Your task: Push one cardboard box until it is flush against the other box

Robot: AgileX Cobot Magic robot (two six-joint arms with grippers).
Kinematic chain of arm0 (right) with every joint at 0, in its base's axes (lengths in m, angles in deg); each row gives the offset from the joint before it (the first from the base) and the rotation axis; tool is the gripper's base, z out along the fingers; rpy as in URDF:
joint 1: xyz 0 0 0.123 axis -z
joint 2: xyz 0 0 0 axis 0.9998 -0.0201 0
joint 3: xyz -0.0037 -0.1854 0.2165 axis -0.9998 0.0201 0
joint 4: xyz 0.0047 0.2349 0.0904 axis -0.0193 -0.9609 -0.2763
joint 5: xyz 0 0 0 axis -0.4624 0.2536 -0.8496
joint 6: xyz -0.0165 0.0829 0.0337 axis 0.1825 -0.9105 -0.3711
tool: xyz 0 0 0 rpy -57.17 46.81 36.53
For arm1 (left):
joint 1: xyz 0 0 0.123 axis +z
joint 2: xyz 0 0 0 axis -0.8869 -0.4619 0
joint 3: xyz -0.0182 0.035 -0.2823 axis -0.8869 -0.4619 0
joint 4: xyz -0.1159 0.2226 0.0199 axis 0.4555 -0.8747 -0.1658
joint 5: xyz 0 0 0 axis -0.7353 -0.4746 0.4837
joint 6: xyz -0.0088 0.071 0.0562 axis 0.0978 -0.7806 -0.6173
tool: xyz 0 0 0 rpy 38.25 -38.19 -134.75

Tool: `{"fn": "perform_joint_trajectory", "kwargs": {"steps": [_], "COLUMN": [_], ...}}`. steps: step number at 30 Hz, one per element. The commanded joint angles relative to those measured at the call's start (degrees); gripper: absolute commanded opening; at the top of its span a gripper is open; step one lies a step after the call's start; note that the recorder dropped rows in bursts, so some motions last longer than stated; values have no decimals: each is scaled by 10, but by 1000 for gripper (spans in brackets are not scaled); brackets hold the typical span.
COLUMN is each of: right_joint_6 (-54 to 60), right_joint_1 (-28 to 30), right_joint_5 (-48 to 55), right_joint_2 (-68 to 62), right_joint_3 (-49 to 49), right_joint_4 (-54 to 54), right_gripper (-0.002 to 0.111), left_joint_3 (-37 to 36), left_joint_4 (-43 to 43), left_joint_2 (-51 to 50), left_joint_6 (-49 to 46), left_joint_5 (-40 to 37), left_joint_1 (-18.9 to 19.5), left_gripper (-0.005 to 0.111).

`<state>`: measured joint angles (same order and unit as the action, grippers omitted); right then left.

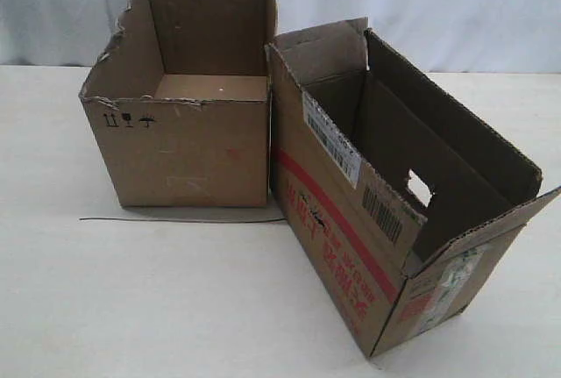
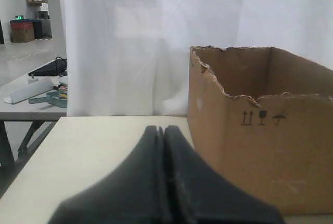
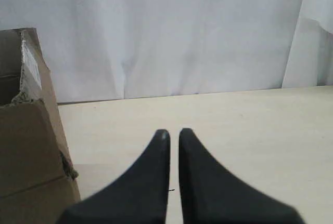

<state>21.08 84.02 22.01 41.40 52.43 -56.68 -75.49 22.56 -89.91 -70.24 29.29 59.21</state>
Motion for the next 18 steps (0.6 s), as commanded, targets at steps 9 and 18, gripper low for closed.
{"fn": "perform_joint_trajectory", "kwargs": {"steps": [9,18], "right_joint_6": [1,1], "right_joint_1": [0,0], "right_joint_5": [-48,-107], "right_joint_2": [2,2], "right_joint_3": [2,2], "right_joint_4": [-290,-668], "right_gripper": [5,5], "left_joint_3": [-1,-1], "left_joint_4": [0,1], "left_joint_2": [1,1], "left_joint_6": [2,2], "left_joint_5": [7,5], "left_joint_1": [2,2], "left_gripper": [0,0]}}
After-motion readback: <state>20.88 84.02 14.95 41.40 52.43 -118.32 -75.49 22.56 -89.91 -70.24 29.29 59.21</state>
